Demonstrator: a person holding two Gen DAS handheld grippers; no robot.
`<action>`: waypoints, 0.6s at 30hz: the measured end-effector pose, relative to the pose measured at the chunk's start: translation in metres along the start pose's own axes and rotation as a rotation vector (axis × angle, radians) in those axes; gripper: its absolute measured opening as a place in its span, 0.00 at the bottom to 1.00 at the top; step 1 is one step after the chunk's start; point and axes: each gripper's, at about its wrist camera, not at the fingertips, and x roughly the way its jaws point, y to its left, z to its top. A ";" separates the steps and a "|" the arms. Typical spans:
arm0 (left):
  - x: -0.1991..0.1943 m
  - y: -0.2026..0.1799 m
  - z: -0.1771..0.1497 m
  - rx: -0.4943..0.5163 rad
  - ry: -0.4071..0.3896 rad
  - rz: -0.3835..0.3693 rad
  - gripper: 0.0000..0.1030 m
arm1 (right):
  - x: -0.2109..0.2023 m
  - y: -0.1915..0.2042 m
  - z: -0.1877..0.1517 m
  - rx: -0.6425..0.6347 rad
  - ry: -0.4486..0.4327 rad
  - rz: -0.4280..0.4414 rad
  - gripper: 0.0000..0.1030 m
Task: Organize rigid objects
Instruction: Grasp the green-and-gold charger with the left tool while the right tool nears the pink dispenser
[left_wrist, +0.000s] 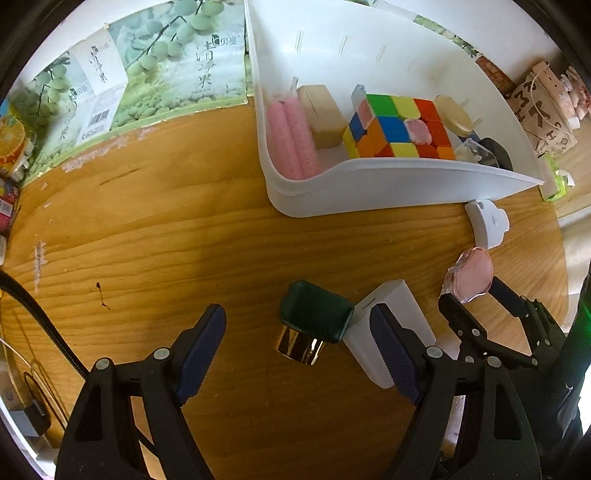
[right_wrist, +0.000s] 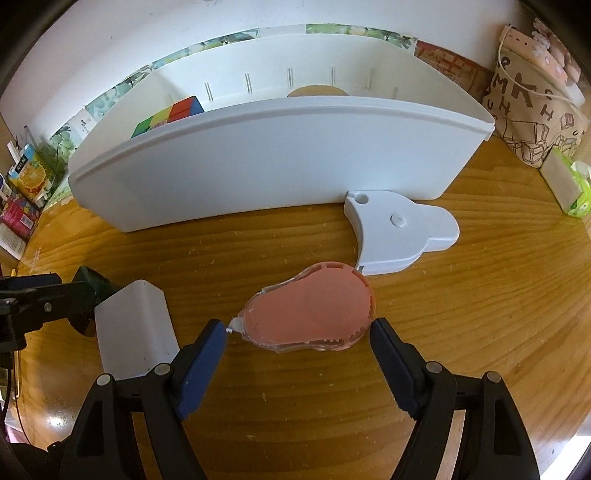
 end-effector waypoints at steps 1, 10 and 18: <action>0.001 0.001 0.000 -0.004 0.004 -0.004 0.80 | 0.000 0.001 0.000 -0.001 -0.001 -0.001 0.78; 0.008 0.010 0.002 -0.046 0.017 -0.063 0.62 | 0.001 -0.005 -0.003 -0.003 -0.008 0.010 0.78; 0.010 0.023 -0.001 -0.095 0.026 -0.142 0.49 | 0.002 -0.004 -0.003 -0.007 -0.014 0.011 0.79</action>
